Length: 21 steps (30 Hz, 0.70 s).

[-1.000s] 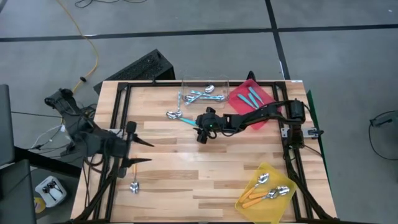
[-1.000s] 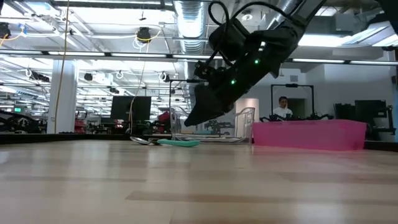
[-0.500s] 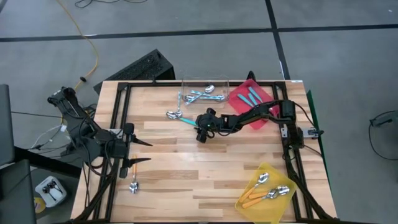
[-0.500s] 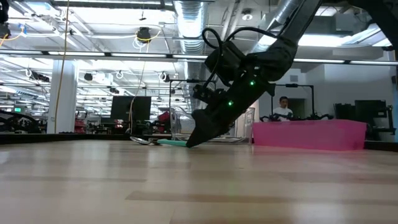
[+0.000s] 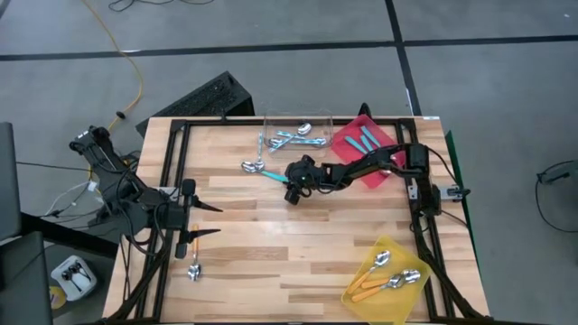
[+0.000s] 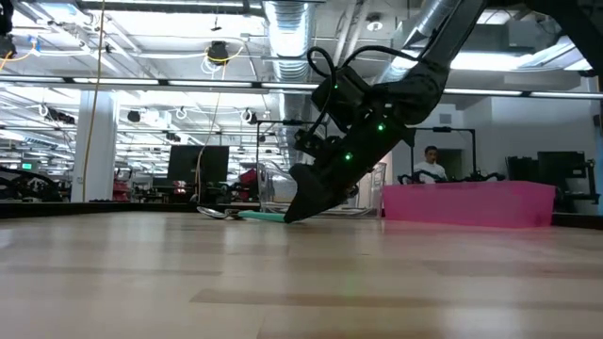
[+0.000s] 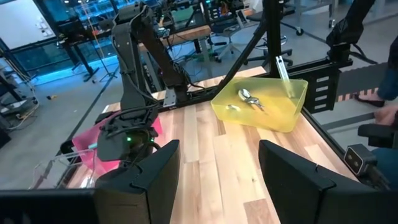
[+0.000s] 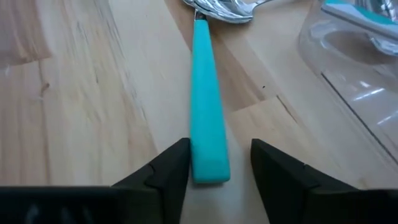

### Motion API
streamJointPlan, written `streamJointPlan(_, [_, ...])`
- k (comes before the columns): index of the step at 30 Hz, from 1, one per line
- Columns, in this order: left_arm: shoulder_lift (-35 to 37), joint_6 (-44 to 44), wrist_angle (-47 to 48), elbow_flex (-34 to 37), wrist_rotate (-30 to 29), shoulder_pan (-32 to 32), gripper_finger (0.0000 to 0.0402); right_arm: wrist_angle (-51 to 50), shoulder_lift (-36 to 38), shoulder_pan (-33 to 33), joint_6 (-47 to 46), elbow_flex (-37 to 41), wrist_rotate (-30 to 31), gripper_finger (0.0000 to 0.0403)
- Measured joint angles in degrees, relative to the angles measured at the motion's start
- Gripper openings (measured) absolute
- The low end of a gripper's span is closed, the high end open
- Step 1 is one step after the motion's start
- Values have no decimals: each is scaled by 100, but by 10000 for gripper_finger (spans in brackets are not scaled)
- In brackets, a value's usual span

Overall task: Sort silverware by color (type)
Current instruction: Put the blue spoon into the red bin

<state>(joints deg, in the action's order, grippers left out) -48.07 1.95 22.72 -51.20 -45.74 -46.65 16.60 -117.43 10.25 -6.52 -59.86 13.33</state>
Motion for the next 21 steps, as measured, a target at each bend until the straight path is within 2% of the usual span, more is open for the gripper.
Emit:
streamJointPlan(9, [-2,158,1,0,0,2,203,-42,4,45,-64,0,-121,102])
streamJointPlan(21, [-2,349,154,0,-205,2,203,-146,4,-261,-386,-4,-1,101])
